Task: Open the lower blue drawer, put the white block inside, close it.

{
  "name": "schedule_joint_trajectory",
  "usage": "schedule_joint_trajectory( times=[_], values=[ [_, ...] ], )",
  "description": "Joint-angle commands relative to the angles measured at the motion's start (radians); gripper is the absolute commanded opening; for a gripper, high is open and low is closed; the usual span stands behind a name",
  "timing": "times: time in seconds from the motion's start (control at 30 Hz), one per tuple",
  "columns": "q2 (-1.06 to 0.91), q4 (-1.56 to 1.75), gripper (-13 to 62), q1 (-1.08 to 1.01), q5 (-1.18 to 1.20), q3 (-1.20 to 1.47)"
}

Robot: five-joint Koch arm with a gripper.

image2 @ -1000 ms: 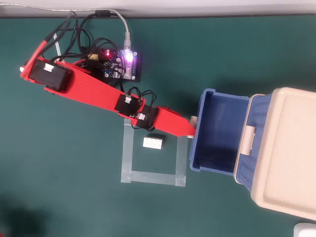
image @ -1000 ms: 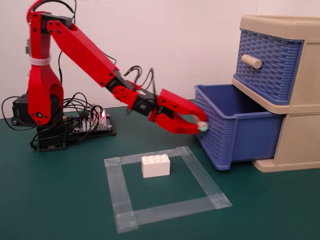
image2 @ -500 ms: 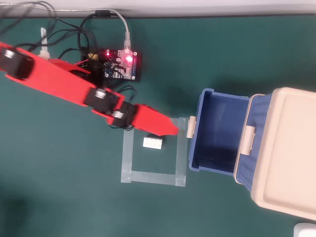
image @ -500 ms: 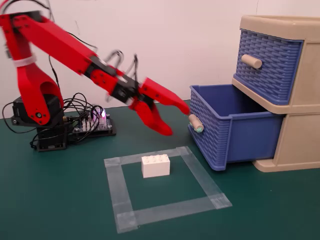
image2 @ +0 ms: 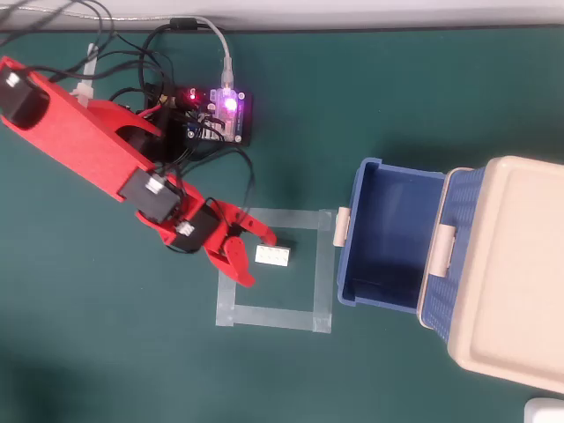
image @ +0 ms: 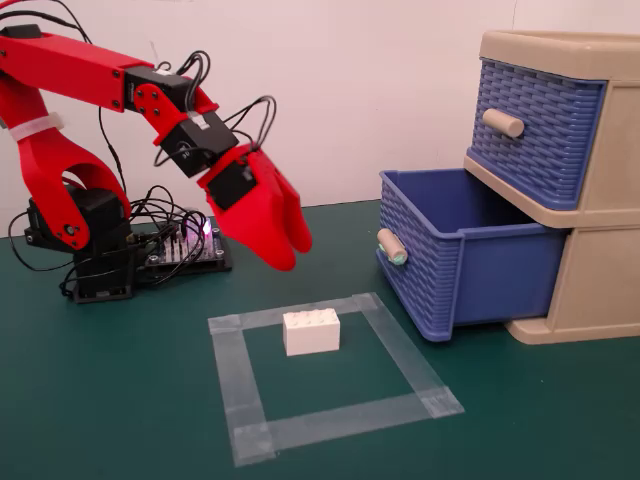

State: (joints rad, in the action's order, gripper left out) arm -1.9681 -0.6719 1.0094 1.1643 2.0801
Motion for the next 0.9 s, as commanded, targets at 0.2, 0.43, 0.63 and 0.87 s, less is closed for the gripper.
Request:
schedule_joint_trajectory(
  times=[0.2, 0.43, 0.63, 0.87],
  values=[
    [0.163, -0.123, 32.3, 0.025, -0.025, -0.179],
    [0.285, -0.124, 32.0, 0.023, 0.12, -0.184],
    [0.368, -0.117, 32.0, 0.025, 0.126, -0.184],
    [0.451, -0.095, 29.5, 0.025, 0.129, -0.186]
  ],
)
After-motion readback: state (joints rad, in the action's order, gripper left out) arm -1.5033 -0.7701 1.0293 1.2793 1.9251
